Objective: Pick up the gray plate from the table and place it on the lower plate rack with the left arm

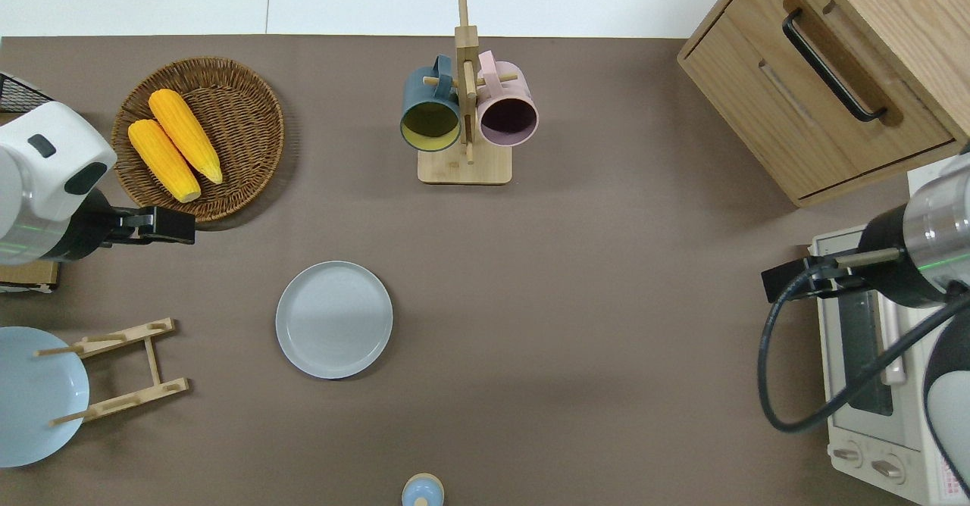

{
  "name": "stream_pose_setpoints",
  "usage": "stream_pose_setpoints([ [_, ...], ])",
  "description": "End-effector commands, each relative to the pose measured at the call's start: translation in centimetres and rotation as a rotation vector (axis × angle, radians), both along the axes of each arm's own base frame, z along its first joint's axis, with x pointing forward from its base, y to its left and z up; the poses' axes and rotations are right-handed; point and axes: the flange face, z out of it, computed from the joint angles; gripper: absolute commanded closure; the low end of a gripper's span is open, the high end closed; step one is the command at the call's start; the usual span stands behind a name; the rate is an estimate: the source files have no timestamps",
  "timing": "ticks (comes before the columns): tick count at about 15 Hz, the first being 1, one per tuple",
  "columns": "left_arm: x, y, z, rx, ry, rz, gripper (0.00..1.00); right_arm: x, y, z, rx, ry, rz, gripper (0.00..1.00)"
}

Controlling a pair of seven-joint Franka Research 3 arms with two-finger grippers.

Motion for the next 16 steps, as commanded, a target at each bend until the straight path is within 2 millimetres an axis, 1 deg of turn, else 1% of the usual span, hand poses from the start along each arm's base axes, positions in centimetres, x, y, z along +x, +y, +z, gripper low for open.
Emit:
stream_pose_setpoints([
  [1,-0.5,0.1,-0.4,0.012,0.017,0.018,0.00,-0.3,-0.4,0.4,0.002,0.005,-0.005,0.013],
  [3,-0.5,0.1,-0.5,0.013,0.021,0.033,0.00,-0.3,-0.4,0.4,0.002,0.005,-0.005,0.011],
  [5,-0.5,-0.6,-0.9,0.013,0.029,0.074,0.00,-0.3,-0.4,0.4,0.002,0.005,-0.005,0.011],
  [7,-0.7,-1.2,-1.6,0.015,0.044,0.061,0.00,-0.3,-0.4,0.4,0.002,0.005,-0.005,0.011],
  [9,-0.7,-1.7,-3.2,0.015,0.069,0.052,0.00,-0.3,-0.4,0.4,0.002,0.005,-0.005,0.011],
  [10,-0.9,-1.9,-4.2,0.010,0.089,0.052,0.00,-0.3,-0.3,0.4,0.002,0.005,-0.003,0.011],
  [11,-1.3,-2.0,-5.9,0.014,0.119,0.050,0.00,-0.3,-0.4,0.4,0.002,0.005,-0.005,0.013],
  [12,-1.4,-2.6,-7.8,0.017,0.150,0.042,0.00,-0.3,-0.3,0.4,0.002,0.005,-0.003,0.013],
  [13,-1.5,-2.8,-9.3,0.009,0.176,0.045,0.00,-0.3,-0.4,0.4,0.002,0.005,-0.005,0.011],
  [15,-2.4,-2.9,-13.2,-0.021,0.229,0.060,0.00,-0.3,-0.3,0.4,0.002,0.005,-0.003,0.013],
  [16,-2.6,-3.0,-14.5,-0.019,0.244,0.060,0.00,-0.3,-0.4,0.4,0.002,0.005,-0.005,0.011],
])
